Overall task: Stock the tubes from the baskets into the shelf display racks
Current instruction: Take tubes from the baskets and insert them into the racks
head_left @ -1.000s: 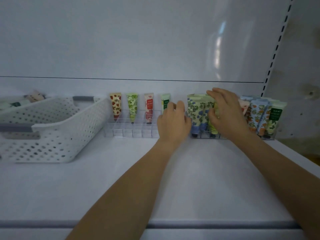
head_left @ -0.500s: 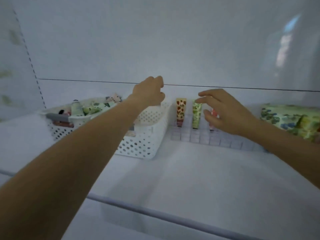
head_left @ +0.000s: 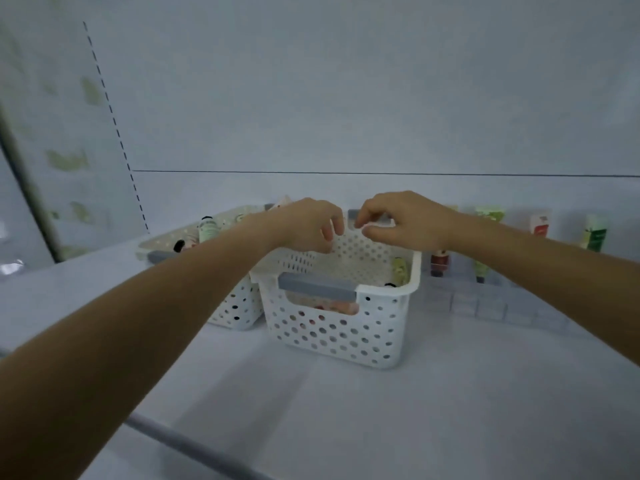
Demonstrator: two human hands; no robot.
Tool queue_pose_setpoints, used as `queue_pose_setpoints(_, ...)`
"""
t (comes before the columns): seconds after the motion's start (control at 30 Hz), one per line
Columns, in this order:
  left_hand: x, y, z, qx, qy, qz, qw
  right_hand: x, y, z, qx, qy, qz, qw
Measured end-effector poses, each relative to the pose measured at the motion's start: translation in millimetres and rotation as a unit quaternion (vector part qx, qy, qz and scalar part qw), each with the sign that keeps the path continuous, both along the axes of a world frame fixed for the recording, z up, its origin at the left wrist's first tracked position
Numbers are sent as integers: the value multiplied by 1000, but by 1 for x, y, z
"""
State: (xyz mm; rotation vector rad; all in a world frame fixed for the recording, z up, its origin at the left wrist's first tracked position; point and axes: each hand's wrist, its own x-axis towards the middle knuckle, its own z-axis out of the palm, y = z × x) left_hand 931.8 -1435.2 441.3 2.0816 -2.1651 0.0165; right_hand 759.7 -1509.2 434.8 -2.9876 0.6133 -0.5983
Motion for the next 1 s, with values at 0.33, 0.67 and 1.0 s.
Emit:
queue_pose_setpoints(0.33, -9, -21, 11, 333, -6, -66, 941, 9, -8, 11, 20, 186, -114, 976)
queue_pose_setpoints(0.67, -24, -43, -17, 413, -123, -129, 893, 15, -3, 10, 31, 215, -164, 962)
queue_pose_setpoints(1.0, 0, -58, 65, 174, -63, -133, 974, 20, 21, 40, 122, 353, -170, 912)
